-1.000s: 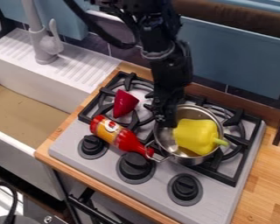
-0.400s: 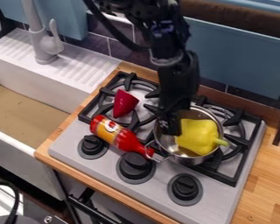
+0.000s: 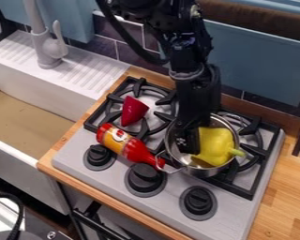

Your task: Put the yellow pepper on the left burner

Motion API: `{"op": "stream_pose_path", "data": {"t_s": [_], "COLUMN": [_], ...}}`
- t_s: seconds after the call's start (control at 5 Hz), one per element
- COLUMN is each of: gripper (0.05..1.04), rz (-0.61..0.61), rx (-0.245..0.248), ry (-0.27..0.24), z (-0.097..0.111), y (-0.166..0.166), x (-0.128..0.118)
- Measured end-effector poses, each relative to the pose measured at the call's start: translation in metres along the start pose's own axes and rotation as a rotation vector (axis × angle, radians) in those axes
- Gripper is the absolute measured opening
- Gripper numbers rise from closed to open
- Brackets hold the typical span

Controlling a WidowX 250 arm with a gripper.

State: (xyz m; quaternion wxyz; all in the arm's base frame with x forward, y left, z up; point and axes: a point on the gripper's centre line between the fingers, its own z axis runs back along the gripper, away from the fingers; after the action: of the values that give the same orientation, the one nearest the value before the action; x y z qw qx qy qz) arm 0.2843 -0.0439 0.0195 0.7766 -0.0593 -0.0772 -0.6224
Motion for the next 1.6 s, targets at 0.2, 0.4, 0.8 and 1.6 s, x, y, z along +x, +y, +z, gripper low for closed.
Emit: {"op": "stream_pose_path", "data": {"t_s": [0.2,0.4,0.8,1.6], "gripper": [0.994,0.994,0.745,0.74], "rz": [0.008,0.023,0.062,0.133], "rx": [-0.021,-0.014,-0.002,-0.041], "ry": [0.004,0.012,0.02,-0.01], "z": [-0.006,-0.01,-0.013,0.0], "y": [-0.002,-0.001,0.005,0.012], "x": [-0.001,0.0,0.0,-0.007]}}
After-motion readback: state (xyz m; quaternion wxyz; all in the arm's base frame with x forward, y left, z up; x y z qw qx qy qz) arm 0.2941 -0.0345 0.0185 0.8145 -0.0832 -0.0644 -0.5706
